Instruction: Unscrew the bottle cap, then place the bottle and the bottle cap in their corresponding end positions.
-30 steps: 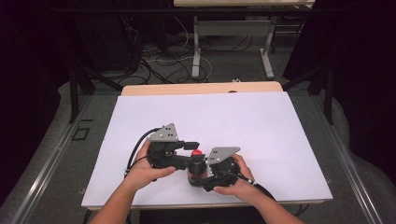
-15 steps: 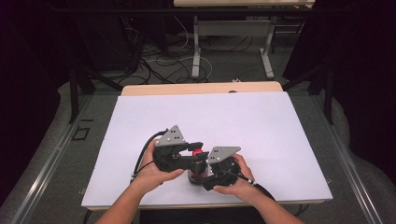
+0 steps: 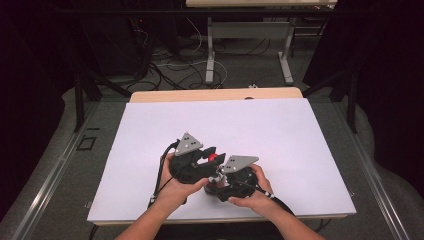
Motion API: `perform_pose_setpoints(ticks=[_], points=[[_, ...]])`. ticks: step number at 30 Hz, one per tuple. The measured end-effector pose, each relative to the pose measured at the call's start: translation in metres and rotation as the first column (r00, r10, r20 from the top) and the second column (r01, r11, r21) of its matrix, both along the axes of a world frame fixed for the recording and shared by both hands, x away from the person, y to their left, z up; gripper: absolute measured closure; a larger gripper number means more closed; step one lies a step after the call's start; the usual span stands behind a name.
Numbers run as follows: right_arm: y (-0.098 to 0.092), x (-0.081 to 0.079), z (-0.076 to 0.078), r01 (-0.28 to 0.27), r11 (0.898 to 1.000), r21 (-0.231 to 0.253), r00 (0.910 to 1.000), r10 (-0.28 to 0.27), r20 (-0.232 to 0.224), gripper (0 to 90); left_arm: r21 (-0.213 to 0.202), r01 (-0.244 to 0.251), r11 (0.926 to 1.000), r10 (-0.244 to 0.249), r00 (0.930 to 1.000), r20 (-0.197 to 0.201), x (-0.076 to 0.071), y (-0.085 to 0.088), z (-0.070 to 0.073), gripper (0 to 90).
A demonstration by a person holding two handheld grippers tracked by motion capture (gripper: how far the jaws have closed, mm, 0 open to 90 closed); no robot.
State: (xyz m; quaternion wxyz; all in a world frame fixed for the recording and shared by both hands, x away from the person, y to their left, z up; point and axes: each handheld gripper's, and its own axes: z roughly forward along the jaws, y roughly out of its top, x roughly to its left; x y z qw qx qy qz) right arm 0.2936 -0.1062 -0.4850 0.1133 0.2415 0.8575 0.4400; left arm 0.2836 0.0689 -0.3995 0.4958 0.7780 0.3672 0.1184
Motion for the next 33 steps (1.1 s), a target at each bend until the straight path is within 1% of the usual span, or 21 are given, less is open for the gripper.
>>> perform_pose_setpoints(ticks=[3,4,5,7,8,9,11,12,14,15,16,17,19,20,21,25,26,27,29,31,33], points=[[-0.001,0.002,0.0,-0.006,1.0,-0.001,1.0,0.006,0.0,30.3,0.005,-0.012,0.9999,0.012,0.9999,-0.006,0.002,0.003,0.002,61.7],[-0.002,0.001,0.001,-0.001,1.0,-0.004,0.9999,0.001,-0.012,30.3,-0.008,-0.021,0.9997,0.021,0.9998,-0.003,0.003,0.004,0.001,61.7],[-0.002,0.002,0.0,0.013,1.0,0.007,0.9999,-0.013,-0.002,30.3,0.0,-0.02,0.9998,0.02,0.9997,-0.01,0.005,0.006,0.002,61.7],[-0.004,0.003,0.001,0.014,1.0,-0.004,0.9999,-0.014,-0.004,30.3,-0.011,-0.036,0.9993,0.036,0.9991,-0.024,0.007,0.011,0.001,61.7],[-0.004,0.003,0.001,0.032,0.999,0.009,0.9995,-0.032,0.002,30.3,-0.008,-0.041,0.9991,0.041,0.9989,-0.025,0.009,0.013,0.001,61.6],[-0.005,0.004,0.001,0.027,1.0,0.002,0.9996,-0.027,0.005,30.3,-0.01,-0.056,0.9984,0.056,0.9981,-0.026,0.01,0.016,0.001,61.6],[-0.006,0.005,0.002,0.042,0.999,0.001,0.9991,-0.042,-0.003,30.3,-0.018,-0.071,0.9974,0.07,0.997,-0.032,0.014,0.022,0.0,61.7],[-0.007,0.006,0.001,0.047,0.999,0.005,0.9988,-0.047,0.012,30.3,-0.022,-0.086,0.9961,0.085,0.996,-0.028,0.016,0.025,-0.001,61.6],[-0.008,0.007,0.001,0.053,0.999,-0.001,0.9986,-0.053,0.006,30.3,-0.015,-0.101,0.9948,0.101,0.9943,-0.036,0.02,0.032,-0.002,61.6],[-0.009,0.008,0.0,0.063,0.998,0.006,0.998,-0.063,0.011,30.3,-0.017,-0.114,0.9934,0.113,0.9931,-0.033,0.022,0.035,-0.003,61.6],[-0.01,0.009,0.0,0.058,0.998,-0.004,0.9983,-0.058,0.004,30.3,-0.02,-0.124,0.9921,0.123,0.9916,-0.04,0.023,0.038,-0.004,61.6],[-0.01,0.009,0.0,0.07,0.998,0.005,0.9975,-0.07,0.014,30.3,-0.025,-0.132,0.9909,0.131,0.9903,-0.047,0.025,0.042,-0.005,61.6],[-0.011,0.01,0.0,0.074,0.997,0.005,0.9972,-0.074,0.011,30.3,-0.035,-0.15,0.9881,0.148,0.9876,-0.052,0.027,0.048,-0.006,61.6],[-0.012,0.011,0.0,0.073,0.997,-0.003,0.9973,-0.073,0.005,30.3,-0.035,-0.157,0.987,0.155,0.9863,-0.057,0.028,0.051,-0.007,61.6],[-0.012,0.011,0.0,0.082,0.997,0.007,0.9966,-0.082,0.011,30.3,-0.038,-0.163,0.9859,0.161,0.9853,-0.058,0.029,0.054,-0.007,61.6],[-0.014,0.015,-0.001,0.095,0.995,0.003,0.9954,-0.095,0.014,30.3,-0.038,-0.189,0.9812,0.187,0.9804,-0.063,0.031,0.064,-0.01,61.6],[-0.015,0.017,-0.001,0.091,0.996,-0.009,0.9958,-0.09,0.011,30.3,-0.038,-0.198,0.9794,0.196,0.9787,-0.062,0.032,0.066,-0.011,61.6],[-0.015,0.018,-0.001,0.103,0.995,0.004,0.9945,-0.103,0.015,30.3,-0.036,-0.201,0.979,0.198,0.978,-0.064,0.033,0.068,-0.011,61.6],[-0.017,0.021,-0.002,0.116,0.993,0.002,0.993,-0.116,0.02,30.3,-0.025,-0.206,0.9783,0.204,0.977,-0.064,0.034,0.073,-0.012,61.6],[-0.019,0.026,-0.001,0.13,0.992,0.004,0.9913,-0.13,0.02,30.3,-0.031,-0.219,0.9752,0.217,0.974,-0.065,0.035,0.075,-0.015,61.6],[-0.02,0.031,0.0,0.145,0.989,0.0,0.9892,-0.145,0.024,30.3,-0.027,-0.224,0.9742,0.222,0.9725,-0.07,0.037,0.078,-0.017,61.6]])
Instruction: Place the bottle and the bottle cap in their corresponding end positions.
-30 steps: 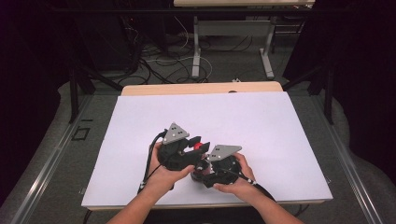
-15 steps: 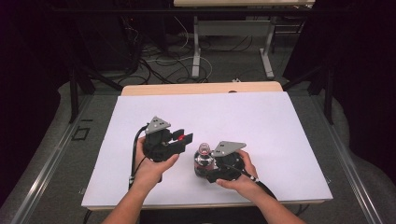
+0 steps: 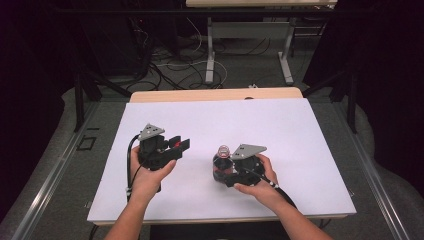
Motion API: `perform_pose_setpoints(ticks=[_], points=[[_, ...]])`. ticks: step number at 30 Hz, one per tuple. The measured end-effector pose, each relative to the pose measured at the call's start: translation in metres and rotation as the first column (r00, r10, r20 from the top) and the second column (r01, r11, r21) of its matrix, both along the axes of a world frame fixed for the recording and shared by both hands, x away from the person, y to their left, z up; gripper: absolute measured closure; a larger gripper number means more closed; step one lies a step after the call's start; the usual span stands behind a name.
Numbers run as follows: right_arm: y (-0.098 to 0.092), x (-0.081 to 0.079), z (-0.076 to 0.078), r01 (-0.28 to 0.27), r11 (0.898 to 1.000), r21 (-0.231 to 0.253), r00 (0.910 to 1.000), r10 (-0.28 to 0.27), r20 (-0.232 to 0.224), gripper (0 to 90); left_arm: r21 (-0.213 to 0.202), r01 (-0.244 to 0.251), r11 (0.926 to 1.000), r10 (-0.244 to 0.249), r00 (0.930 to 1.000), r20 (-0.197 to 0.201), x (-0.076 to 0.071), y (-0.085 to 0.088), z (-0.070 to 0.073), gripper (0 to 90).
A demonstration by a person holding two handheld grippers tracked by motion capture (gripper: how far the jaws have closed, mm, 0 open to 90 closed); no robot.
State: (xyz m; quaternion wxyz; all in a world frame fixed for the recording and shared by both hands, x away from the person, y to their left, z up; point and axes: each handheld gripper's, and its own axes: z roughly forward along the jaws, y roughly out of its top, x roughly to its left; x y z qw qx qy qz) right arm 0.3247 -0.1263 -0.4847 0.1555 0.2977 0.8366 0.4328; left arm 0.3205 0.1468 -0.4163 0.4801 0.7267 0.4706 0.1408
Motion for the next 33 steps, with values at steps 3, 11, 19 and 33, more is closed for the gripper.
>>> perform_pose_setpoints(ticks=[3,11,19,33], points=[[-0.002,0.009,0.004,0.026,1.0,0.008,0.9996,-0.026,0.003,30.3,0.011,-0.009,0.9999,0.009,0.9999,-0.005,0.001,0.004,-0.003,61.6],[-0.003,0.043,0.016,0.117,0.993,0.015,0.993,-0.118,0.012,30.3,0.011,-0.025,0.9996,0.026,0.9996,-0.015,0.004,0.011,-0.01,61.6],[0.001,0.079,0.026,0.184,0.983,-0.004,0.9827,-0.184,0.026,30.2,0.008,-0.027,0.9996,0.027,0.9994,-0.02,0.006,0.015,-0.014,61.6],[0.019,0.124,0.007,0.237,0.971,0.006,0.9715,-0.237,0.0,30.1,0.009,-0.021,0.9997,0.021,0.9992,-0.035,0.009,0.016,-0.021,61.6]])
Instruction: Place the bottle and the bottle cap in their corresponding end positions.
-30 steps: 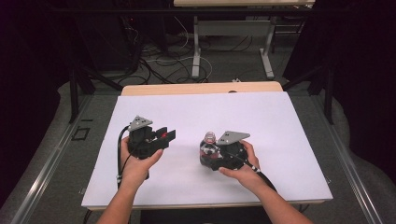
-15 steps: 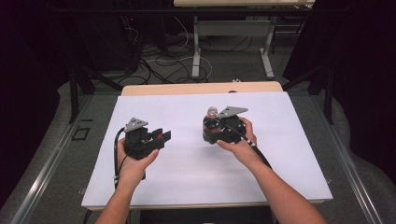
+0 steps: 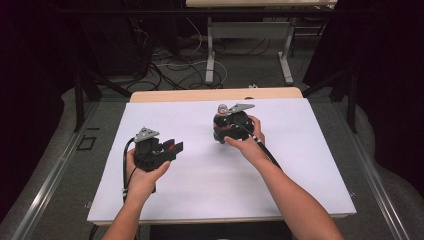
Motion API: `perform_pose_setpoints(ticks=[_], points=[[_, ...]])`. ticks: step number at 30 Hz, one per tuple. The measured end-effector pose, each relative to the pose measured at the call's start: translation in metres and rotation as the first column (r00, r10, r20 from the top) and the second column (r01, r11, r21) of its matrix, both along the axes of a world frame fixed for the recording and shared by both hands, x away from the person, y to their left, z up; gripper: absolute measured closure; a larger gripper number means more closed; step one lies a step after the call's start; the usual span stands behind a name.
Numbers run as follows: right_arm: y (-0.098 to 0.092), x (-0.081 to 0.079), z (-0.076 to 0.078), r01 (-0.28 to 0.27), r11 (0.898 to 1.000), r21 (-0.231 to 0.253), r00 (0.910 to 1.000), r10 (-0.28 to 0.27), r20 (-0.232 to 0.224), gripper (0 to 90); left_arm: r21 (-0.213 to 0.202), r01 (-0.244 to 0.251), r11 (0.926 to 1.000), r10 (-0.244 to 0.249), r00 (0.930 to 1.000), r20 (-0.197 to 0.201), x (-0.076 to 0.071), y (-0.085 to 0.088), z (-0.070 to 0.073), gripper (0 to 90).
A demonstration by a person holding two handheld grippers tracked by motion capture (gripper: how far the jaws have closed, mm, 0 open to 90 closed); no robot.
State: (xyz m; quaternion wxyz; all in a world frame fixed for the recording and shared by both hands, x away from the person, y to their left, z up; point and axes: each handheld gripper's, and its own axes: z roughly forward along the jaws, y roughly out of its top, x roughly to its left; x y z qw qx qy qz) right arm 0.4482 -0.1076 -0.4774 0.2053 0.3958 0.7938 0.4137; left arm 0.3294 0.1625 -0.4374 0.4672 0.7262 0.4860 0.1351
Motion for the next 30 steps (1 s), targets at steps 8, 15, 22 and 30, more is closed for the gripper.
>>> perform_pose_setpoints(ticks=[8,15,22,30], points=[[0.008,0.005,-0.019,0.013,1.0,-0.02,0.9994,-0.013,-0.031,29.9,0.004,0.003,1.0,-0.003,1.0,-0.008,0.002,0.0,-0.003,61.6],[0.01,0.002,-0.033,0.01,1.0,-0.02,0.9996,-0.011,-0.025,29.5,0.007,0.001,1.0,-0.001,1.0,-0.006,0.003,0.0,-0.006,61.6],[0.009,0.001,-0.035,0.013,1.0,-0.005,0.9997,-0.013,-0.021,28.6,0.011,-0.003,0.9999,0.003,1.0,-0.002,0.004,-0.004,-0.011,61.6],[0.007,0.0,-0.037,0.013,1.0,-0.002,0.9999,-0.013,-0.007,22.5,0.043,0.035,0.9985,-0.035,0.9994,-0.007,0.008,-0.016,-0.022,61.6]])
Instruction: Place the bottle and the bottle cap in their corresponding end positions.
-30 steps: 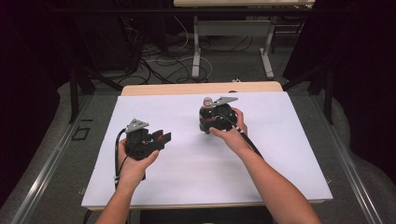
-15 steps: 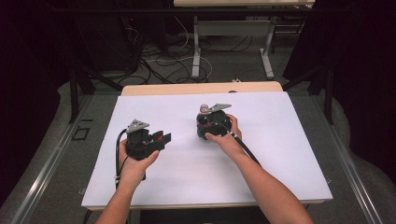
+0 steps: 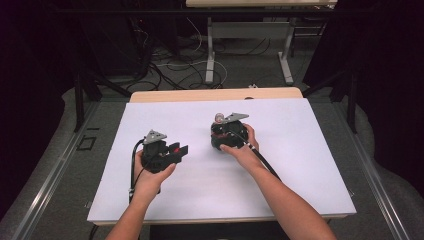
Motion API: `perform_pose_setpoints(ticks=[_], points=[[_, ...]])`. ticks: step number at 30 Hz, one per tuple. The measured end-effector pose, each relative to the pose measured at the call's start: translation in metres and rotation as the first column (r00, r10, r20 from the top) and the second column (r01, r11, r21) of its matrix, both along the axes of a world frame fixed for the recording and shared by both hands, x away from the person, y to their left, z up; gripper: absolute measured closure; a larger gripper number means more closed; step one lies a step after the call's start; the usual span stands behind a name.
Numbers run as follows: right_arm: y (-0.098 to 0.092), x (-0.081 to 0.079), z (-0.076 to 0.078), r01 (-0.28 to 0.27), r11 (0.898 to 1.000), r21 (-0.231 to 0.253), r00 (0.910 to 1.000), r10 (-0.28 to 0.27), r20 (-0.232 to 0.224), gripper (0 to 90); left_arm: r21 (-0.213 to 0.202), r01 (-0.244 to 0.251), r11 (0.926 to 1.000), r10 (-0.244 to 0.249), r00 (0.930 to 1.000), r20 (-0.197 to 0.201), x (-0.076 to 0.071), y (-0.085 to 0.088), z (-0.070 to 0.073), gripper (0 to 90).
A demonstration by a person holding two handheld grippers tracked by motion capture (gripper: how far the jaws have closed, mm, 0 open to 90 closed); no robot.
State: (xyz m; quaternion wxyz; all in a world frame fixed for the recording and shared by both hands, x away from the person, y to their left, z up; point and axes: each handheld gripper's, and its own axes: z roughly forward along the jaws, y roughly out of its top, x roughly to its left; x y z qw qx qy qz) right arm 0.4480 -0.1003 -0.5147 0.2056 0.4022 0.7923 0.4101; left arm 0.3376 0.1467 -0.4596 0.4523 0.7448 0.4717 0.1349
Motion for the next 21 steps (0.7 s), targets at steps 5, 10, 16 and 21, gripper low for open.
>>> perform_pose_setpoints(ticks=[5,10,16,21], points=[[-0.006,-0.002,0.001,0.006,1.0,0.023,1.0,-0.006,-0.008,19.3,0.017,0.045,0.9989,-0.045,0.999,-0.004,0.003,-0.014,-0.011,61.6],[-0.013,-0.006,0.002,0.013,0.999,0.038,0.9995,-0.012,-0.029,17.1,0.049,0.105,0.9932,-0.104,0.9939,-0.037,0.008,-0.028,-0.024,61.5],[-0.024,-0.014,0.004,0.003,0.999,0.041,0.9984,-0.001,-0.057,17.1,0.062,0.136,0.9888,-0.134,0.9903,-0.039,0.013,-0.043,-0.036,61.5],[-0.036,-0.023,0.005,-0.006,0.999,0.032,0.9956,0.009,-0.093,15.6,0.056,0.195,0.9792,-0.192,0.98,-0.051,0.015,-0.06,-0.047,61.5]])
